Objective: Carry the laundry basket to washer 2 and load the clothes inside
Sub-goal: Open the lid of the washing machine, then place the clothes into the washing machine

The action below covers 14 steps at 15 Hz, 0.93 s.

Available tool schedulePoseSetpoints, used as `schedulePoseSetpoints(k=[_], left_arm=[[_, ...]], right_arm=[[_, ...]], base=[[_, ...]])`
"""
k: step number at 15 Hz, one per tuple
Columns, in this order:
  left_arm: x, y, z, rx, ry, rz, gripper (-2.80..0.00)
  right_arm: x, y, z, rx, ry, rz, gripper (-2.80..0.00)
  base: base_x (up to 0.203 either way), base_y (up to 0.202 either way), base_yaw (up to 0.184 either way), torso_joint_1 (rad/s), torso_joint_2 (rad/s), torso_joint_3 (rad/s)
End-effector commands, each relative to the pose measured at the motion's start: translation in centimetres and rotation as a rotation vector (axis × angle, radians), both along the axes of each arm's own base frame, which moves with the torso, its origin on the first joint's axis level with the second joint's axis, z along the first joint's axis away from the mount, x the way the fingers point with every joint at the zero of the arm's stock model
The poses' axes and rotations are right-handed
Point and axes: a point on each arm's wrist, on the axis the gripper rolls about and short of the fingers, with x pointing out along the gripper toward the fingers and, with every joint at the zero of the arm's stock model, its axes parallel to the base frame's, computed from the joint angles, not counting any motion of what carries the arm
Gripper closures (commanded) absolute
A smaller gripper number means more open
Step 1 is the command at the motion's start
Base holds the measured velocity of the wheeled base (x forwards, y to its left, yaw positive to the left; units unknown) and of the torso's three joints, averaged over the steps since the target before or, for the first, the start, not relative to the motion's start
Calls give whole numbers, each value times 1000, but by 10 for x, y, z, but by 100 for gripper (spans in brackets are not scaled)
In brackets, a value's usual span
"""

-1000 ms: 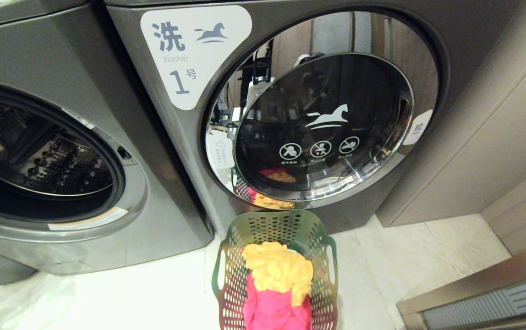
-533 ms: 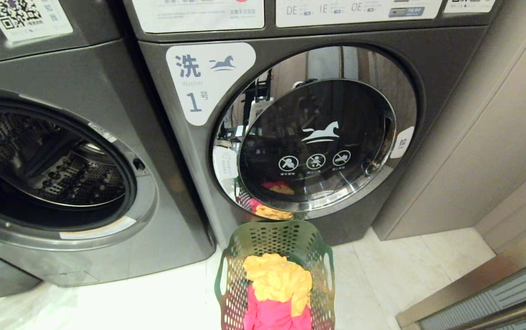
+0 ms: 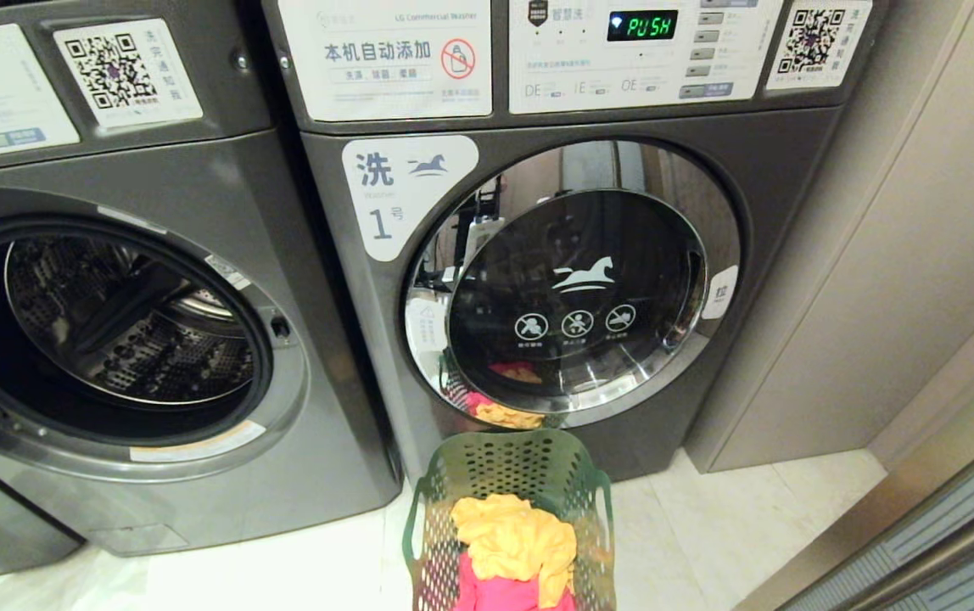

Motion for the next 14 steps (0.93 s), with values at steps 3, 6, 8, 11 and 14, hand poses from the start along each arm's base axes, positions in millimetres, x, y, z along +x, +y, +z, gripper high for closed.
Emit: schedulePoseSetpoints(k=[3,6,8,11,14], left_arm=[[0,0,0,-3,2,2,0],[0,0,0,-3,2,4,0],[0,0,0,-3,2,4,0],[0,0,0,-3,2,4,0],[0,0,0,-2,0,4,0]], right_arm=[[0,0,0,-4,1,0,0],[0,0,0,-4,1,0,0],[0,0,0,-2,1,0,0],[0,0,0,-1,1,-2,0],[0,0,0,-1,1,-2,0]], base=[[0,0,0,2,2,39],[0,0,0,0,0,0],[0,0,0,0,0,0],[3,-11,127,0,2,2],[0,-5,55,3,1,2]])
